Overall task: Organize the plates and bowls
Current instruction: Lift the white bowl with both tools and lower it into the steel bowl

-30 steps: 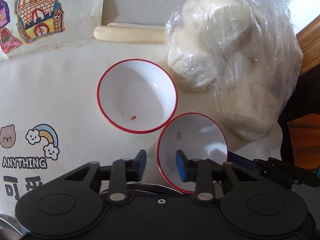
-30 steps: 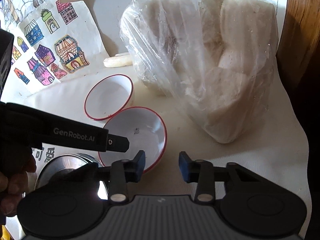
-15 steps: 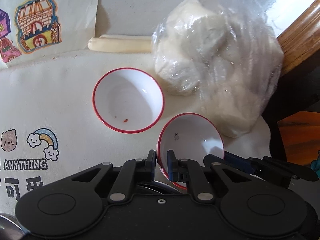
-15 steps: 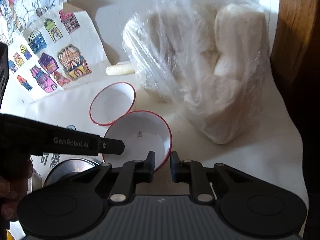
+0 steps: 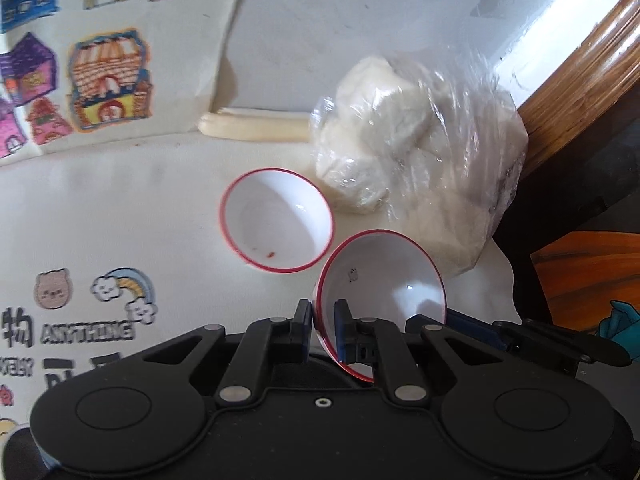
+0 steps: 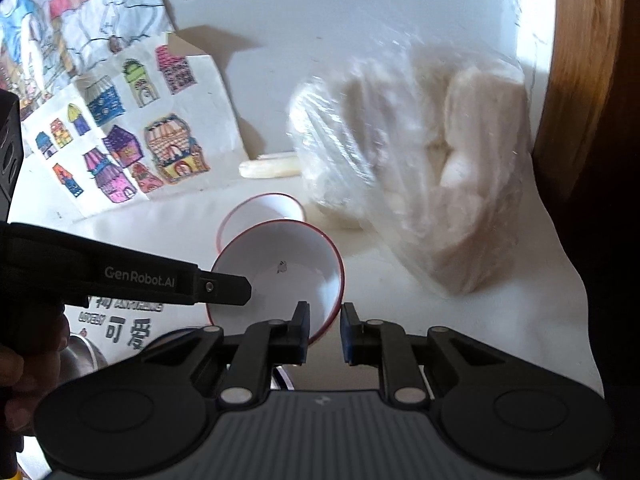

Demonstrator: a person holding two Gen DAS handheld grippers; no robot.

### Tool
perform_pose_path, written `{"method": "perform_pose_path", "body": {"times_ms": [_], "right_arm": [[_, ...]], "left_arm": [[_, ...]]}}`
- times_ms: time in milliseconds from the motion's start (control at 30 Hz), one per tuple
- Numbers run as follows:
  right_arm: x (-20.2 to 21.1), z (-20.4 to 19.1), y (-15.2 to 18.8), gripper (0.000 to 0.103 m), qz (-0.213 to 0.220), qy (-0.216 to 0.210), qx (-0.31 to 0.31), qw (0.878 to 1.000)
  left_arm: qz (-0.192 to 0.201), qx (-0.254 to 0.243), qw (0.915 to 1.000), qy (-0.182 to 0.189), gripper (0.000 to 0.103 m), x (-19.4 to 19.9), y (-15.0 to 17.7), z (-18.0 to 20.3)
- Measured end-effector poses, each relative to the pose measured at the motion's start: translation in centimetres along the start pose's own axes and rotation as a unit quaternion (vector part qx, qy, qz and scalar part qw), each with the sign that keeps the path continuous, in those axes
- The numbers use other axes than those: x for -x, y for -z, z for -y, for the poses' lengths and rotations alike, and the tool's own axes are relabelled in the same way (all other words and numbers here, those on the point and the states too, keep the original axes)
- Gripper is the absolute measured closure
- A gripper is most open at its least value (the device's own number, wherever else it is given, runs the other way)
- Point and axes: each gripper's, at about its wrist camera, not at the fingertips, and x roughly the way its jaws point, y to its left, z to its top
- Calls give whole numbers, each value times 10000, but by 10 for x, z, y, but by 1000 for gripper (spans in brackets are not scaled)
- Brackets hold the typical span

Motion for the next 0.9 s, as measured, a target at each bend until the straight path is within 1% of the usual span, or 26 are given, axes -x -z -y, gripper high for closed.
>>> {"method": "perform_pose_path", "body": {"times_ms": [233,567,700,900], "right_arm": [[5,-48,-2,85,53,-205,264,9994],[2,-127,2,85,-21,-678,842,9941],[0,-156,6,85,-98,-839,1079,9906],[-3,-186,15,85,-250,-1004,1335,9856]], "left_arm": [[227,192,9995,-121,91,39,13,-38],[506,731,9951,-430,91,90,40,-105],[562,931,9927,-529,91,104,52,-127],[574,1165,9897,-604,91,118,71,-152]]}}
